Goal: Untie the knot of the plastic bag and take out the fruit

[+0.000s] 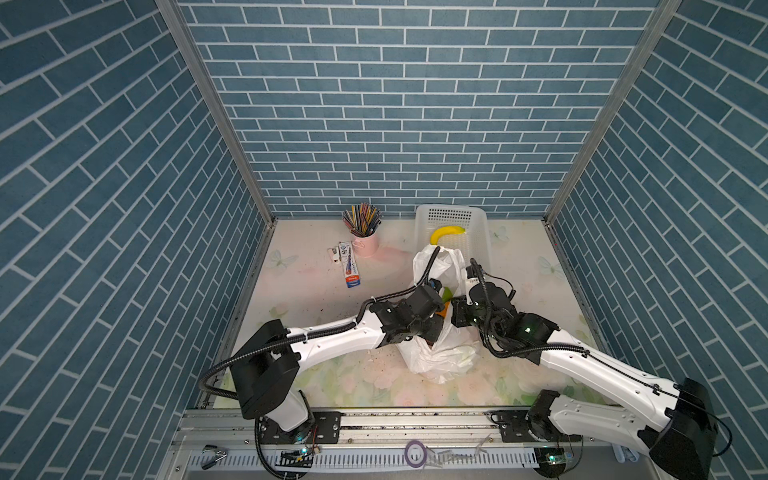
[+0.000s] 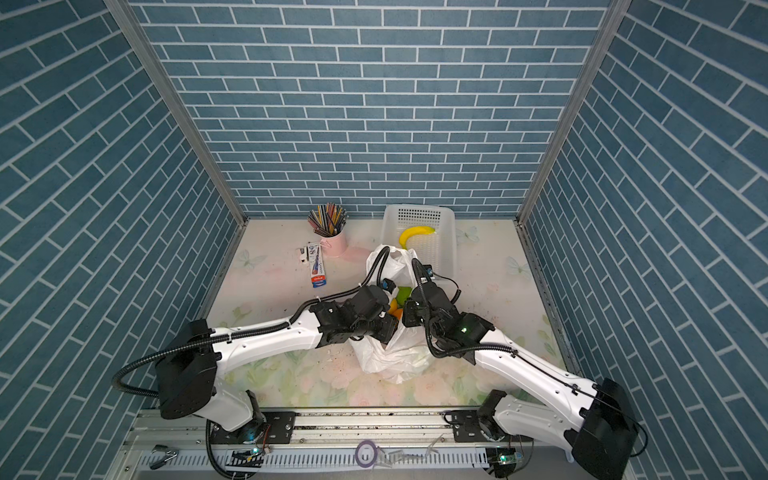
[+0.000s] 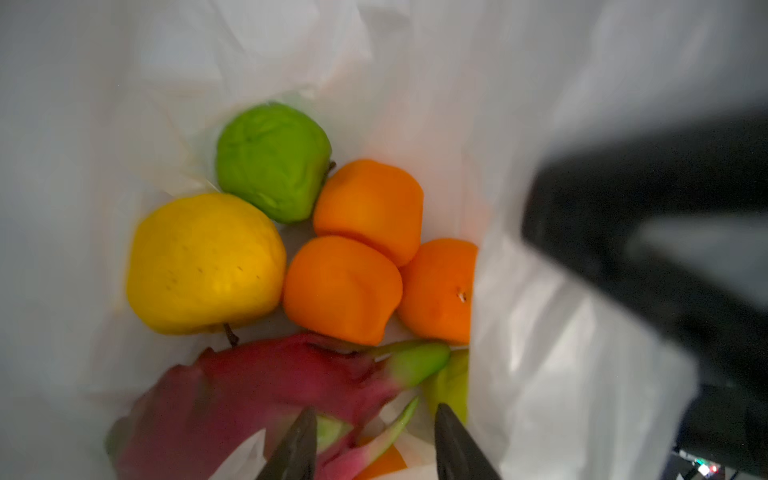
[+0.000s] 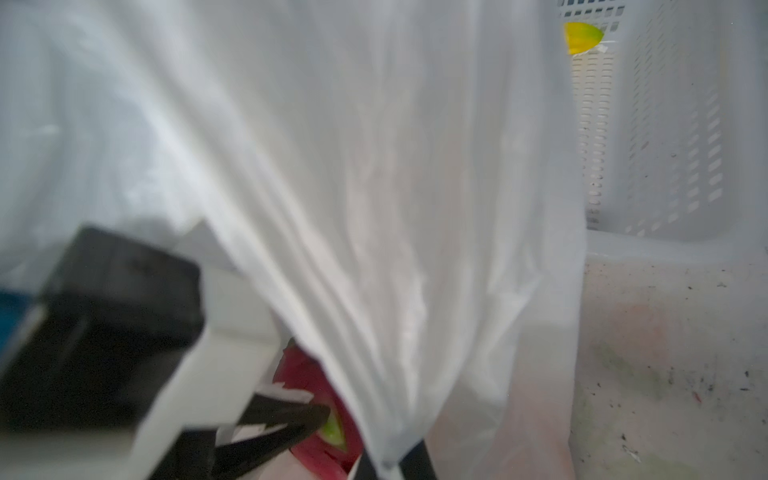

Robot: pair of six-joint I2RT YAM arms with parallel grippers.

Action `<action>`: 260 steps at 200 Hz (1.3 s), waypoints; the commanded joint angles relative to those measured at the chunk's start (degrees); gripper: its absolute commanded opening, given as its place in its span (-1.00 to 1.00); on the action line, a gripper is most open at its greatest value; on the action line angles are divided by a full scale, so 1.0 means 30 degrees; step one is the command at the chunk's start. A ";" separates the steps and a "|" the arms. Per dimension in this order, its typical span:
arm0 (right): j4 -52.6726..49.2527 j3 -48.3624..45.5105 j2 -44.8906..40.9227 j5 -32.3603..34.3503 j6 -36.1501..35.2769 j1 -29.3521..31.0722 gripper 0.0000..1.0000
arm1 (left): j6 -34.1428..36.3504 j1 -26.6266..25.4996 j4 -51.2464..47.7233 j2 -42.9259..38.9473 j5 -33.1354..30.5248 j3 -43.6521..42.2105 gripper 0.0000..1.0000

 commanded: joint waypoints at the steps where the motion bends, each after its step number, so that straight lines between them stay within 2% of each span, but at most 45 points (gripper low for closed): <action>1: -0.0252 0.1159 -0.0284 0.0935 -0.0522 -0.0874 -1.00 | -0.1068 -0.0805 0.0711 -0.1275 0.0758 -0.1659 -0.08; 22: -0.0382 0.1534 -0.0203 0.0186 -0.1085 -0.1861 -1.00 | -0.1629 -0.1489 0.1743 -0.2199 0.1148 -0.3117 -0.10; 50: -0.1195 0.0750 -0.0551 -0.1479 -0.1446 -0.1902 -1.00 | -0.1419 -0.2001 0.1785 -0.2720 0.1258 -0.3429 -0.08; 59: -0.1232 0.0144 -0.0880 -0.2319 -0.1624 -0.1899 -1.00 | -0.1388 -0.2042 0.1809 -0.2875 0.1041 -0.3440 0.04; 76: -0.1515 -0.0975 -0.1567 -0.3372 -0.0947 -0.1917 -0.80 | -0.1317 -0.1997 0.1669 -0.3255 -0.0082 -0.3165 0.38; 93: -0.2233 -0.1830 -0.2310 -0.3841 -0.0032 -0.1873 -0.78 | -0.1417 -0.1922 0.1290 -0.3499 -0.1539 -0.2509 0.52; 114: -0.2919 -0.2650 -0.2983 -0.4559 0.0468 -0.1786 -0.77 | -0.1760 -0.1693 0.0975 -0.3517 -0.3132 -0.1875 0.54; 148: -0.4312 -0.3131 -0.3111 -0.5403 0.1072 -0.1126 -0.75 | -0.2438 -0.1376 0.0887 -0.3183 -0.4178 -0.1660 0.54; 177: -0.4466 -0.3060 -0.3239 -0.5147 0.1314 -0.0102 -0.69 | -0.4091 -0.1277 0.0262 -0.2851 -0.5738 -0.1491 0.58; 207: -0.3976 -0.2744 -0.3687 -0.4710 0.1690 0.0690 -0.44 | -0.6626 -0.1002 0.0171 -0.2441 -0.7239 -0.1197 0.63; 218: -0.3786 -0.2581 -0.3854 -0.4445 0.1712 0.0875 -0.41 | -0.7358 -0.0919 0.0084 -0.1986 -0.7717 -0.0777 0.63; 260: -0.3349 -0.1913 -0.4278 -0.3847 0.1712 0.0991 -0.34 | -0.7576 -0.0626 -0.0622 0.0484 -0.8532 0.1498 0.63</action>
